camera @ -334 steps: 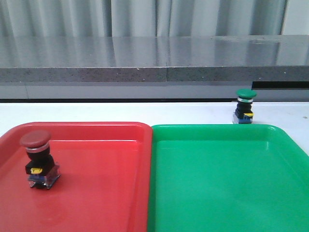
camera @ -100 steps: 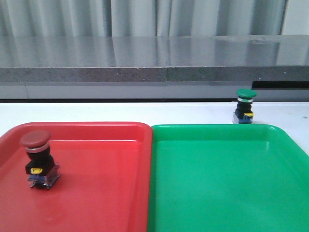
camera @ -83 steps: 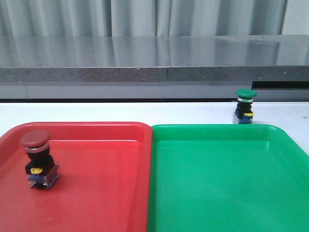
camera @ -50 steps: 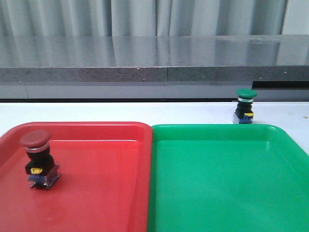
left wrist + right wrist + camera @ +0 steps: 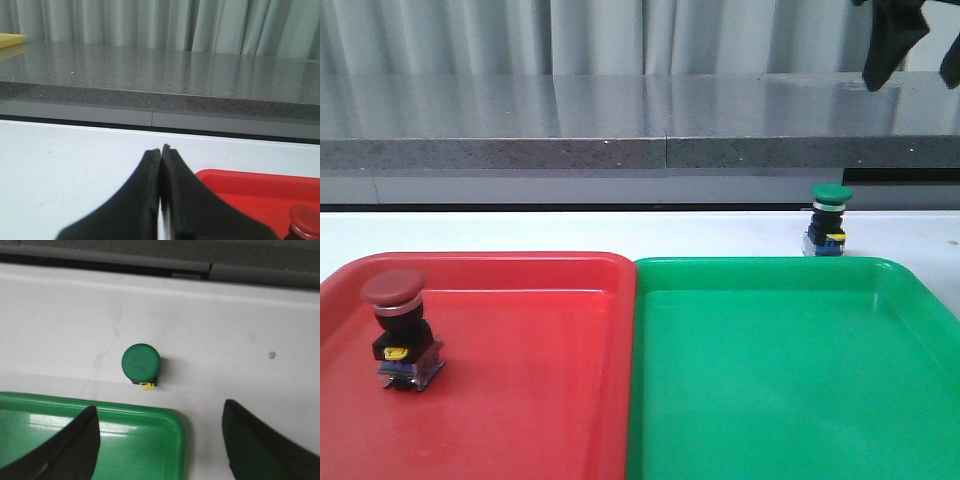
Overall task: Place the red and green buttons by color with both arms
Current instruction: 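Lower the right gripper over the green-capped button and close on it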
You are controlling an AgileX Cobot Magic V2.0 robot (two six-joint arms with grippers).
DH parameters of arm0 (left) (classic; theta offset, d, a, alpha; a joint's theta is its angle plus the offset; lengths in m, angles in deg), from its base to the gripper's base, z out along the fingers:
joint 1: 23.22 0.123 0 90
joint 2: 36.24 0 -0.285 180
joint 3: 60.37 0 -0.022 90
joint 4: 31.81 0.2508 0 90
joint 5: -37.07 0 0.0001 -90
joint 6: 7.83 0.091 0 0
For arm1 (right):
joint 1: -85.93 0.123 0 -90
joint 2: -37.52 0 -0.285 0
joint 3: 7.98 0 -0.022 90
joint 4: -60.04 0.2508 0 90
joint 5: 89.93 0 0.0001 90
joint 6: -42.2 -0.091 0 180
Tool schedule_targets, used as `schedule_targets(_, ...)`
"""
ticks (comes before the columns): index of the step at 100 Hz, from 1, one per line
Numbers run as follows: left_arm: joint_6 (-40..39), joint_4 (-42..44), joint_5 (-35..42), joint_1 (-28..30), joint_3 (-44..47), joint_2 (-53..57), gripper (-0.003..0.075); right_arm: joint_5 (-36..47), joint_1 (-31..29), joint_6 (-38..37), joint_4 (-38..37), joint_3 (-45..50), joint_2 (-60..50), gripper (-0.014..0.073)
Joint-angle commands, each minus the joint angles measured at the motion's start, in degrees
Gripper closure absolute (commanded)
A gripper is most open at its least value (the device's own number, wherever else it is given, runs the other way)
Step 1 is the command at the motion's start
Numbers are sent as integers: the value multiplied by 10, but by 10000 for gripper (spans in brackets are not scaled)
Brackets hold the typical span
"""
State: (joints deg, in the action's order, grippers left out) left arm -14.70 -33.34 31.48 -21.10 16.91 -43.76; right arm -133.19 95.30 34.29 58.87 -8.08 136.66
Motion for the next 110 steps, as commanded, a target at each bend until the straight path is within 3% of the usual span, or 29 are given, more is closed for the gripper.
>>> schedule_targets(1,1,-3,40,2,8,19,741,-7,1,2,22,-45,15,62)
schedule_targets(49,1,-3,40,2,8,19,741,-103,1,2,46,-202,188,62)
schedule_targets(94,1,-3,40,2,8,19,741,-139,1,2,57,-236,241,64)
schedule_targets(110,1,-3,40,2,8,19,741,-137,1,2,57,-236,241,197)
